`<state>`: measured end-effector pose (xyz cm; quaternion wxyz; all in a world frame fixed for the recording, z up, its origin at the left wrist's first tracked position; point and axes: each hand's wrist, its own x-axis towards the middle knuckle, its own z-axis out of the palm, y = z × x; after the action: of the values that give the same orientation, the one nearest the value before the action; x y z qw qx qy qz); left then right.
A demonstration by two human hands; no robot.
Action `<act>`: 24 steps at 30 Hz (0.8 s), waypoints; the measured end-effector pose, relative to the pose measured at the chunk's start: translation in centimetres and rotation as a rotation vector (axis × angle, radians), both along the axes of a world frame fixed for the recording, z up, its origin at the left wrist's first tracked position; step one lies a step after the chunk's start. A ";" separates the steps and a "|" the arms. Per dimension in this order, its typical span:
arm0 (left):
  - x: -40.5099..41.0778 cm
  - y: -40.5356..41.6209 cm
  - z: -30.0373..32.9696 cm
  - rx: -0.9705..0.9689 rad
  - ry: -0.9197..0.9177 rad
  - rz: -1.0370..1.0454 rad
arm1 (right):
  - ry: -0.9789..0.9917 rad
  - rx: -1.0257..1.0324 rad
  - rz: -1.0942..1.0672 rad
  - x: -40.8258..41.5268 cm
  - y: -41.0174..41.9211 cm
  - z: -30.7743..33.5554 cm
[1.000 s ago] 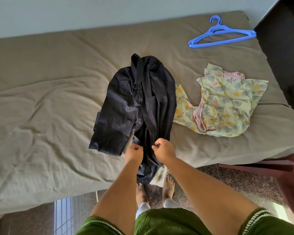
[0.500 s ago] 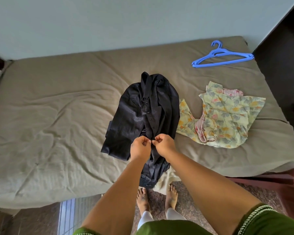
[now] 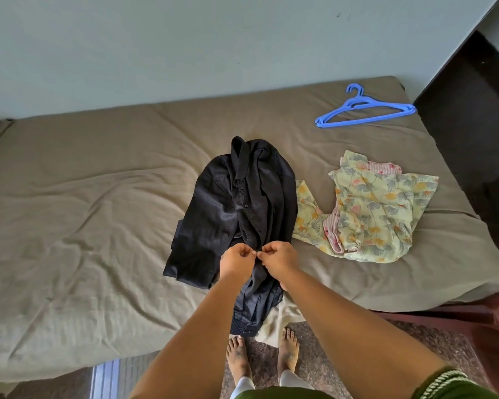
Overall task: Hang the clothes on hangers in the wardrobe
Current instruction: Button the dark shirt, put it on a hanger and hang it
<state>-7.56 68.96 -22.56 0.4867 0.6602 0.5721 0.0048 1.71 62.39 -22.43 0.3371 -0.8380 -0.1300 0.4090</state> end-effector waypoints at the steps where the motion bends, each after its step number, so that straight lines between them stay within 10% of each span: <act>1: 0.1 0.0 0.0 -0.007 0.001 0.005 | 0.011 0.005 -0.020 0.1 0.0 0.0; 24: 1.2 1.8 -1.2 -0.265 -0.047 0.075 | 0.301 0.090 -0.128 0.7 0.1 -1.1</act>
<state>-6.39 70.73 -23.79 0.5824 0.5679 0.5804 -0.0373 2.37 62.54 -23.54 0.4154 -0.7578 -0.0426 0.5014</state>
